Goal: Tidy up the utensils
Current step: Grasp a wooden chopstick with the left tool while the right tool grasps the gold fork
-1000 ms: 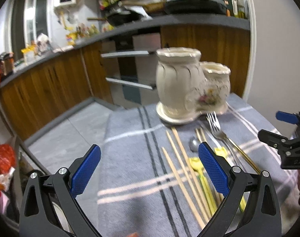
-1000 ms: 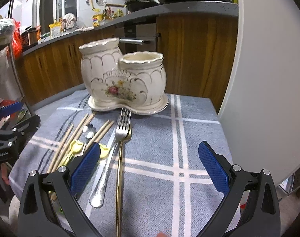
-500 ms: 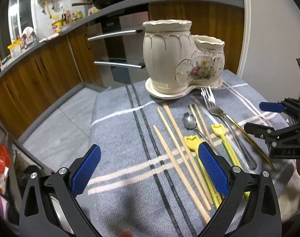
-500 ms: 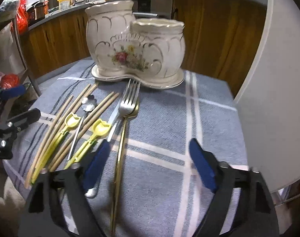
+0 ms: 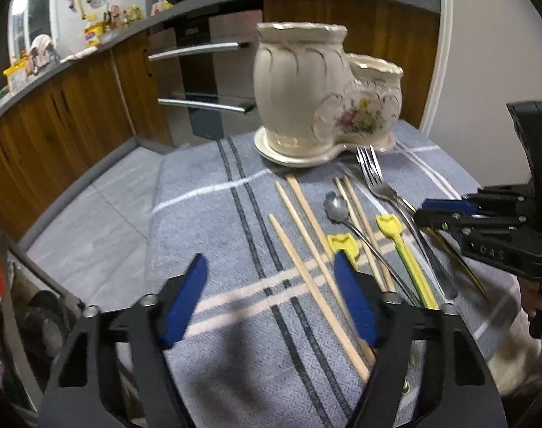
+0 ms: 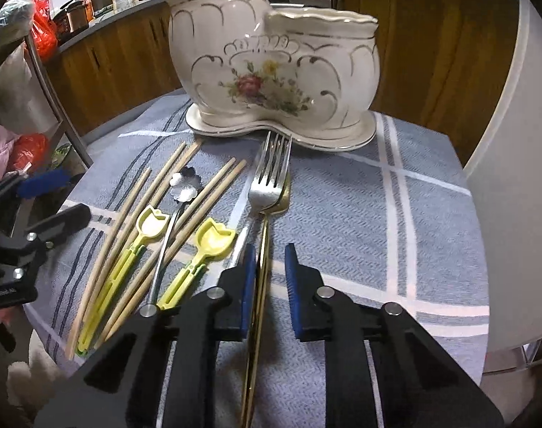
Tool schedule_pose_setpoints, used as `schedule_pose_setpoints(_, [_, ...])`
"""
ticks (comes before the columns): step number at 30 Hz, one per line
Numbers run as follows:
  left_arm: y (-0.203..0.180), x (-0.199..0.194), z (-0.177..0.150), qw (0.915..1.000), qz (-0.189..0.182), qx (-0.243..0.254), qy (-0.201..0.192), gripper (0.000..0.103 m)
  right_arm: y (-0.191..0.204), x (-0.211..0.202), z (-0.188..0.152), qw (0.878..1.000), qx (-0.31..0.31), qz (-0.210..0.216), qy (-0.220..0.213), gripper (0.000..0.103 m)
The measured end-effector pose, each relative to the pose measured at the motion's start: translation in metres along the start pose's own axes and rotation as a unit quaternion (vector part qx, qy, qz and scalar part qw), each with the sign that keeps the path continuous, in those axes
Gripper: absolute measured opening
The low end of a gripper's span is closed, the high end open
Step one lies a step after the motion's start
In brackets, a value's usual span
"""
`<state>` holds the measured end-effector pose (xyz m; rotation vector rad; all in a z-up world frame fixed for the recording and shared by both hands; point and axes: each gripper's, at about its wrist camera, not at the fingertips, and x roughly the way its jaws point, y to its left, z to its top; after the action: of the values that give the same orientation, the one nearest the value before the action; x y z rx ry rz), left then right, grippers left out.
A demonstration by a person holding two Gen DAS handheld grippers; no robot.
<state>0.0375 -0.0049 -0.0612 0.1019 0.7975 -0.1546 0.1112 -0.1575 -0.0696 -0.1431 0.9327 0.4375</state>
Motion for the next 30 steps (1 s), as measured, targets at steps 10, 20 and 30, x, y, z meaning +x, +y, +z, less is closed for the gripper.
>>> schedule_pose_setpoints(10, [-0.010, 0.017, -0.005, 0.9988, -0.016, 0.005, 0.046, 0.039, 0.002, 0.010, 0.009, 1.000, -0.005, -0.003, 0.017, 0.008])
schedule_pose_setpoints(20, [-0.016, 0.033, 0.003, 0.9986, 0.005, 0.020, 0.049, 0.015, -0.005, 0.011, 0.011, 1.000, -0.001, 0.015, 0.003, 0.007])
schedule_pose_setpoints(30, [-0.010, 0.030, 0.004, 0.9990, 0.004, 0.014, 0.043, 0.007, -0.022, -0.008, -0.005, 0.999, 0.015, 0.031, -0.023, 0.006])
